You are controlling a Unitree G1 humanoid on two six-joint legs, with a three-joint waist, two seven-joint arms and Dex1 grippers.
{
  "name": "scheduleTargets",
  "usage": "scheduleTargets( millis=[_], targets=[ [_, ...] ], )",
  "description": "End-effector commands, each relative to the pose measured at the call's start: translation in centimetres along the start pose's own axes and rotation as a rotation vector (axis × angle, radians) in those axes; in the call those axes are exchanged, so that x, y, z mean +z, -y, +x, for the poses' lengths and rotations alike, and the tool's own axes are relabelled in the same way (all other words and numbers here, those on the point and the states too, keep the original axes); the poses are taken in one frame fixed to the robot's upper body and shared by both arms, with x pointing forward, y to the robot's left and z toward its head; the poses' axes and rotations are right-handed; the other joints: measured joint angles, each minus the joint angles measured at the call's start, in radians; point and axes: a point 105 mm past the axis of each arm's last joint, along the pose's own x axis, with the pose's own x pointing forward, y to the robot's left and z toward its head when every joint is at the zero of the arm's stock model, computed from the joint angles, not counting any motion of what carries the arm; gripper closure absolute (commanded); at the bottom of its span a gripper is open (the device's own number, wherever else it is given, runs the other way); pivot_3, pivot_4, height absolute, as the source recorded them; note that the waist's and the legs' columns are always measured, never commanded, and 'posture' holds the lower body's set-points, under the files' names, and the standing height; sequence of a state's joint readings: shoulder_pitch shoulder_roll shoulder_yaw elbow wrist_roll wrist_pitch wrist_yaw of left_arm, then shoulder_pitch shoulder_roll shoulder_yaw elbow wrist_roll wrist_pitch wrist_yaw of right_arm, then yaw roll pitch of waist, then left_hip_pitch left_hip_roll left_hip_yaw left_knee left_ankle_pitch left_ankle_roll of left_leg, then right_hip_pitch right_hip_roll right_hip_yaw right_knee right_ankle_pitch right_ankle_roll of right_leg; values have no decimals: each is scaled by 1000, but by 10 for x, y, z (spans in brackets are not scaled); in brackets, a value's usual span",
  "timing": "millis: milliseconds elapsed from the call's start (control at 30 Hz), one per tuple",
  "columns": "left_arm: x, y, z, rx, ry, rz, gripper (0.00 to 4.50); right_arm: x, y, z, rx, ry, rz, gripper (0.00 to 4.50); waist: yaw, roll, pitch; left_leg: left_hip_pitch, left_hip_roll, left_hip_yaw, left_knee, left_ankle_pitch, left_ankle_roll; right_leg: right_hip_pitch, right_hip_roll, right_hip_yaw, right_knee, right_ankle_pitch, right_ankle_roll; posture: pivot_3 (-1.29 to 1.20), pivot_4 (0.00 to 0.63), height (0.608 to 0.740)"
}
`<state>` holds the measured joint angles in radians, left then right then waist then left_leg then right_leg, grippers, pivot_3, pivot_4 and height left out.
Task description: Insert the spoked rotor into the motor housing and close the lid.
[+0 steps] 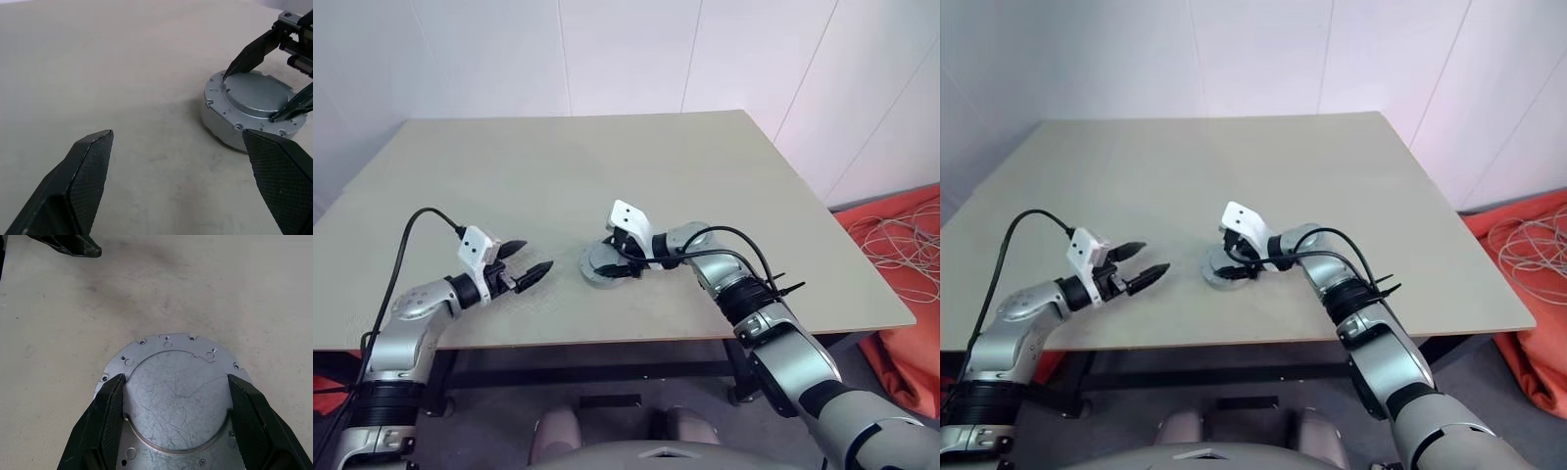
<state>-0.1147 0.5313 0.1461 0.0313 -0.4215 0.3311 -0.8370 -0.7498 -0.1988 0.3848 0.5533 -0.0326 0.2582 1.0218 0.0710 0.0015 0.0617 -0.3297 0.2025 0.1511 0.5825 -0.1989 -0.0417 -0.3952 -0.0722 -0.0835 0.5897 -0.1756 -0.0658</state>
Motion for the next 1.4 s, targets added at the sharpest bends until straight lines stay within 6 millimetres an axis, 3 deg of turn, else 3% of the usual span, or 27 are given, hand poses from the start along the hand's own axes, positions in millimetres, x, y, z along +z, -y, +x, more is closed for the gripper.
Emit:
scheduleTargets(
  millis=[33, 133, 467, 667, 900, 1033, 1167, 1300, 1400],
  targets=[
    [23, 5, 7, -28, 68, -41, 194, -17, -5, 3, 22, -71, 26, 1378, 0, 0, 0, 0, 0, 0, 0, 0, 0, 0, 0, 0, 0, 0, 0, 0, 0, 740],
    [24, 12, 13, -79, 52, -35, 942, -16, -5, 3, 22, -68, 25, 1378, -1, 0, 0, 0, 0, 0, 0, 0, 0, 0, 0, 0, 0, 0, 0, 0, 0, 740],
    [28, 24, 66, -106, 28, 1, 4395, -13, -4, 4, 24, -59, 20, 1378, -1, 0, -1, 0, 0, 0, 0, 0, 0, 0, 0, 0, 0, 0, 0, 0, 0, 740],
    [9, 34, 85, -126, -60, 60, 4500, -10, -5, 5, 24, -51, 23, 1378, -2, 0, -1, -1, 0, 0, -1, 0, 0, -1, 0, 0, 0, 0, 0, 0, 0, 740],
    [-10, 37, 87, -136, -152, 72, 4500, -9, -5, 5, 32, -53, 21, 1378, -1, 0, -1, -1, 0, 0, -1, 0, 0, 0, 0, 0, 0, 0, 0, 0, 0, 740],
    [-10, 39, 88, -141, -152, 72, 4500, -7, -6, 4, 38, -38, 36, 1378, 0, 2, -3, 0, -1, 0, -1, 0, 0, 0, -1, 0, 0, 0, 0, 0, 0, 740],
    [-9, 40, 89, -145, -147, 72, 4500, -6, -8, 2, 55, -32, 35, 59, 0, 3, -4, -1, -1, 0, -1, 0, 0, 0, -1, 0, 0, 0, 0, 0, 0, 740],
    [-7, 40, 89, -147, -144, 74, 4500, 3, -4, -4, 34, 0, 37, 20, 1, 3, -4, -1, -1, 0, -1, 0, 0, 0, -1, 0, -1, 0, 0, 0, 0, 740],
    [-6, 41, 90, -151, -138, 73, 4500, 18, 8, -19, -14, 47, 35, 20, 4, 3, -3, -2, -1, 0, -1, 0, 0, -1, -1, 0, -1, 0, 0, 0, 0, 740]
  ],
)
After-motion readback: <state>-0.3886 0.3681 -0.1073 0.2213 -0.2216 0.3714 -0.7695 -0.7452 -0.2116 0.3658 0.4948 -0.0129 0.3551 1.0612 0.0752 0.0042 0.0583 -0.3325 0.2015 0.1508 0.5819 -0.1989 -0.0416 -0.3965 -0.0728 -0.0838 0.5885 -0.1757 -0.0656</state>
